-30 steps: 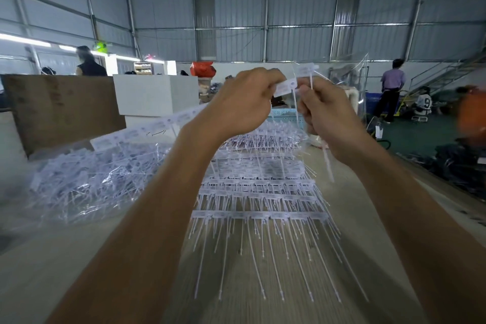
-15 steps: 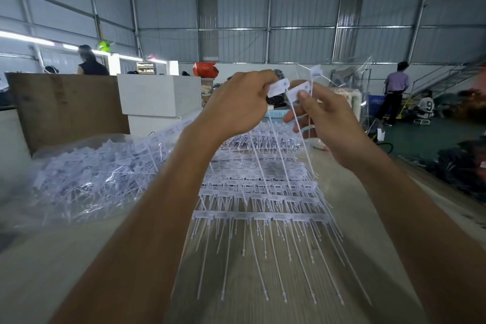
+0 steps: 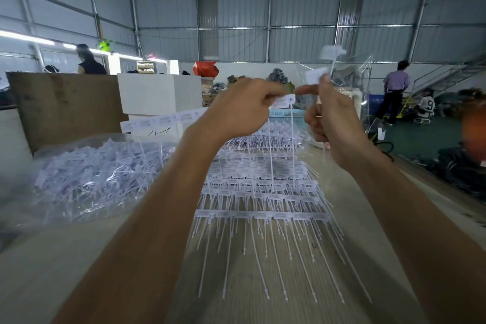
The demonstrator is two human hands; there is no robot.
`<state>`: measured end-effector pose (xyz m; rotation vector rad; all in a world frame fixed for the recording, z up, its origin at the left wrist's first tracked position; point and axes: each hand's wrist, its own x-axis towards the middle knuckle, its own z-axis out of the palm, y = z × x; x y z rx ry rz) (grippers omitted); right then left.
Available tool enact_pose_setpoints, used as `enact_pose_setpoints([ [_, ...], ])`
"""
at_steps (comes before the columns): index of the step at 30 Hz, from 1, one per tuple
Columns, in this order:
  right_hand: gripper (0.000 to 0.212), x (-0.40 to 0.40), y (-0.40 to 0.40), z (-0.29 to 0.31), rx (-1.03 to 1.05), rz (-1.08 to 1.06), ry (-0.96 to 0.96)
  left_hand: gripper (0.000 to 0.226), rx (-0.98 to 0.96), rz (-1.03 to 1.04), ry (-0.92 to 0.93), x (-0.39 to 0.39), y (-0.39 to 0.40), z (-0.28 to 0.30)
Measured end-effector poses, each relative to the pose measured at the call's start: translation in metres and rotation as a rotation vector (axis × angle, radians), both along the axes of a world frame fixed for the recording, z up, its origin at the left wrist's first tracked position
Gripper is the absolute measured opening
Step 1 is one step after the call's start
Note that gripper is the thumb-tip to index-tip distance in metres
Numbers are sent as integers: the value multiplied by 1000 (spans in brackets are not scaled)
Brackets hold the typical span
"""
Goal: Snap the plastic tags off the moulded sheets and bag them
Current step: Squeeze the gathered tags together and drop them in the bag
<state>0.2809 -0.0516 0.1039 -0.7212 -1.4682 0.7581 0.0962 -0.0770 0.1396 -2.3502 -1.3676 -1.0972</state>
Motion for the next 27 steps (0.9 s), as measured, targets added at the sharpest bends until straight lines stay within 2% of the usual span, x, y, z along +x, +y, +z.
enact_pose_setpoints([
  [9, 31, -9, -3, 3, -18, 76, 125, 38, 10, -8, 24, 0, 2, -1],
  [14, 31, -6, -6, -1, 63, 47, 51, 35, 14, -13, 20, -1, 3, 0],
  [19, 28, -9, -8, 2, 37, 31, 32, 33, 2, -50, 18, -2, 3, 3],
  [22, 16, -9, -10, 1, 78, 21, -89, 19, -7, -92, -9, -3, 3, 4],
  [24, 16, -7, -10, 0, 97, 30, -150, 3, -27, -106, -59, -3, 3, 4],
  [27, 11, -3, -10, 2, 74, 127, -118, 13, -5, -81, -105, -3, 4, 3],
])
